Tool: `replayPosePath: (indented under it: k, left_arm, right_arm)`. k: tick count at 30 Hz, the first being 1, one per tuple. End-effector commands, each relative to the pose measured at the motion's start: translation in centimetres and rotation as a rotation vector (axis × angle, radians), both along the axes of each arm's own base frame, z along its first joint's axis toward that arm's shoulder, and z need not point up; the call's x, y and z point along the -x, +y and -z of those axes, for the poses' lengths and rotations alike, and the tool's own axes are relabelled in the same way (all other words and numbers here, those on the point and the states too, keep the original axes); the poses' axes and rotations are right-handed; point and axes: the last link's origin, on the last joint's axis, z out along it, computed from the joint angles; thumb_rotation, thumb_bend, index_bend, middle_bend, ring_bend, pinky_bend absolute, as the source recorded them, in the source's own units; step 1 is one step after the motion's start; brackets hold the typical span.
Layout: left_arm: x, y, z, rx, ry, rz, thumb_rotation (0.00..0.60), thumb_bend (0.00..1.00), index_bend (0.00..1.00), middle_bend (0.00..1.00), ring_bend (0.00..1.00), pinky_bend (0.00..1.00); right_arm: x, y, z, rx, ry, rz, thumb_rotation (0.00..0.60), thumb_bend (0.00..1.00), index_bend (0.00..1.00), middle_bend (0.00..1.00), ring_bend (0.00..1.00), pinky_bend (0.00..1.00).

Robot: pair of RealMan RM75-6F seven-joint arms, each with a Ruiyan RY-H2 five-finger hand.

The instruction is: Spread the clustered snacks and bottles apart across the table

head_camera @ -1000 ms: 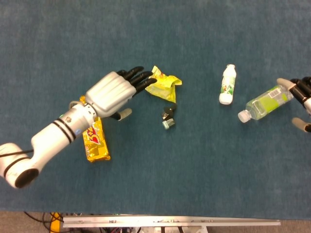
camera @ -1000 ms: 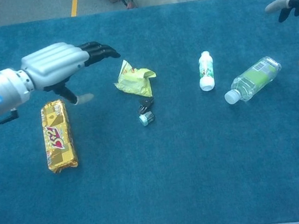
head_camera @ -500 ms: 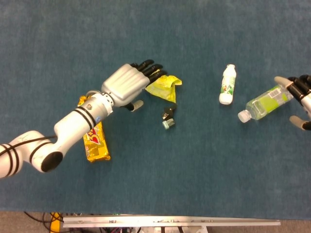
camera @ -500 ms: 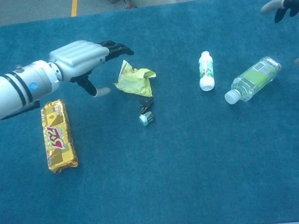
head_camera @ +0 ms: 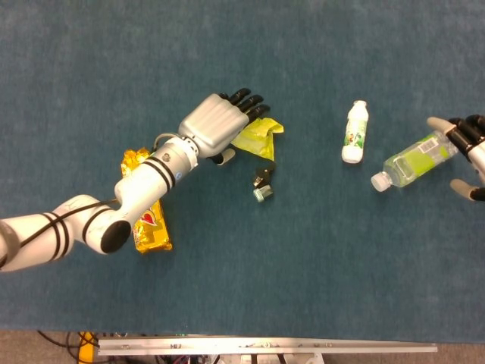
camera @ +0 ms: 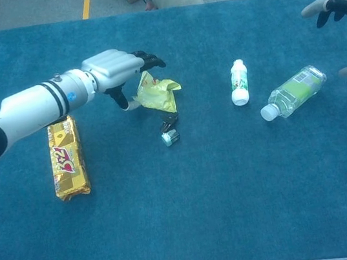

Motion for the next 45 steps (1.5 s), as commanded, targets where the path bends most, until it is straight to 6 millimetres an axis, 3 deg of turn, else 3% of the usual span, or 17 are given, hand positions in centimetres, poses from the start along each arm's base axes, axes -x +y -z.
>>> replayPosePath:
  k: [1, 14, 22, 28, 35, 45]
  left_arm:
    - [0.0, 0.1, 0.8, -0.001, 0.032, 0.012, 0.6, 0.32, 0.12, 0.08, 0.03, 0.26]
    - [-0.6, -0.4, 2.7, 0.009, 0.048, 0.009, 0.6, 0.32, 0.22, 0.14, 0.12, 0.27]
    - [-0.4, -0.7, 3.3, 0.008, 0.002, -0.009, 0.6, 0.32, 0.37, 0.33, 0.32, 0.35]
    - [0.2, -0.8, 3.1, -0.001, -0.027, -0.021, 0.6, 0.32, 0.41, 0.41, 0.4, 0.4]
    - [1.2, -0.6, 2.0, -0.013, -0.034, -0.035, 0.6, 0.32, 0.42, 0.43, 0.42, 0.41]
    - [3.7, -1.2, -2.2, -0.069, -0.028, -0.025, 0.6, 0.32, 0.42, 0.43, 0.42, 0.41]
  right_arm:
    - [0.1, 0.0, 0.0, 0.001, 0.001, 0.004, 0.6, 0.0, 0.22, 0.38, 0.36, 0.54]
    - [0.5, -0.2, -0.2, 0.008, 0.0, 0.018, 0.6, 0.0, 0.22, 0.38, 0.36, 0.54]
    - [0.7, -0.2, -0.3, 0.016, -0.005, 0.026, 0.6, 0.0, 0.22, 0.38, 0.36, 0.54]
    - [0.6, -0.2, -0.4, 0.02, -0.011, 0.028, 0.6, 0.0, 0.22, 0.38, 0.36, 0.54]
    - [0.5, -0.2, -0.3, 0.023, -0.017, 0.028, 0.6, 0.0, 0.22, 0.38, 0.36, 0.54]
    - [0.3, -0.1, -0.3, 0.025, -0.029, 0.022, 0.6, 0.0, 0.22, 0.38, 0.36, 0.54]
